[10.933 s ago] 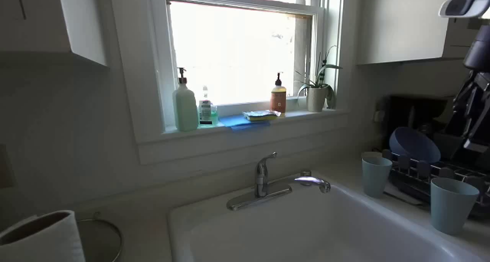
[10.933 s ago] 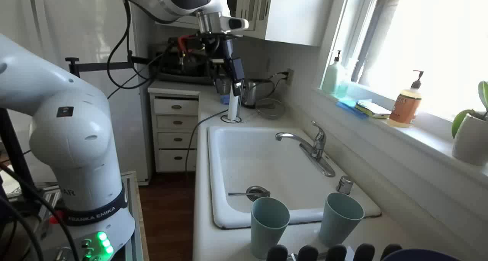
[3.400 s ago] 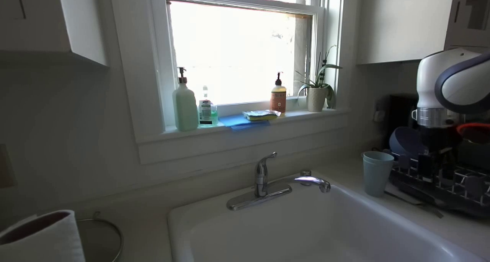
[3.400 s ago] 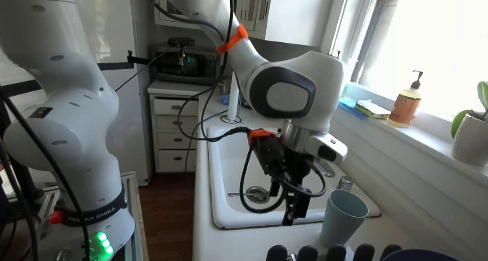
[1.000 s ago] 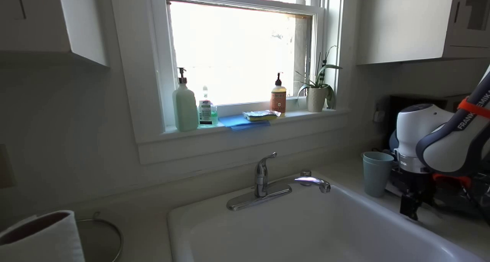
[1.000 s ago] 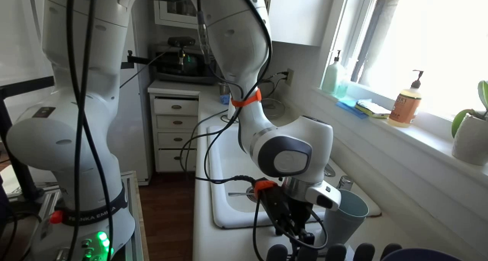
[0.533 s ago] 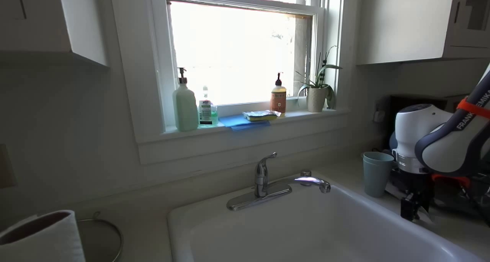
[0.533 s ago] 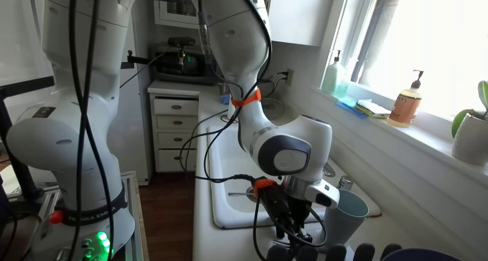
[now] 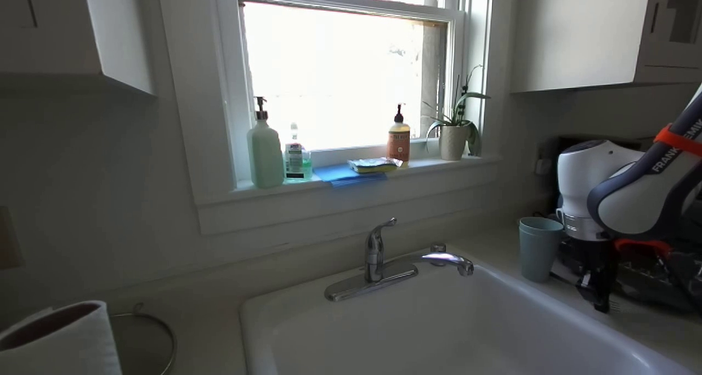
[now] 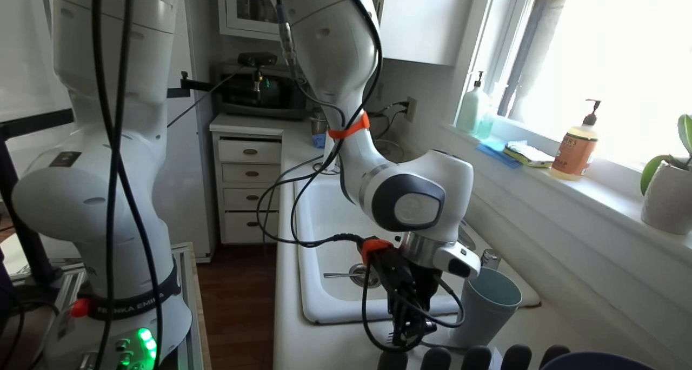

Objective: Stack the two green cups together then place the silver fork in the stacked cups

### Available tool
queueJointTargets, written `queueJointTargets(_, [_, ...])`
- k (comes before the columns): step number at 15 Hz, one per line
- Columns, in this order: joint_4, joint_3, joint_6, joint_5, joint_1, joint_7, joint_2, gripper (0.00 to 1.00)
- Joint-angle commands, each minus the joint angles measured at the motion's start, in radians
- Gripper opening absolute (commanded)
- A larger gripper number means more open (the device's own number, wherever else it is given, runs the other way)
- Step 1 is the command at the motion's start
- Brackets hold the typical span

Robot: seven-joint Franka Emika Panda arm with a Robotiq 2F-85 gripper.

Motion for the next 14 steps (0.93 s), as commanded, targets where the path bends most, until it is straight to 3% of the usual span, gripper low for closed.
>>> queueJointTargets(1, [0.003, 0.008, -0.076, 0.003, 0.006, 0.007, -0.036, 0.01])
queueJointTargets(7, [-0.015, 0.037, -0.254, -0.014, 0.024, 0.012, -0.175, 0.01])
queueJointTargets(14, [0.028, 0.104, -0.595, -0.026, 0.028, -0.012, -0.350, 0.01])
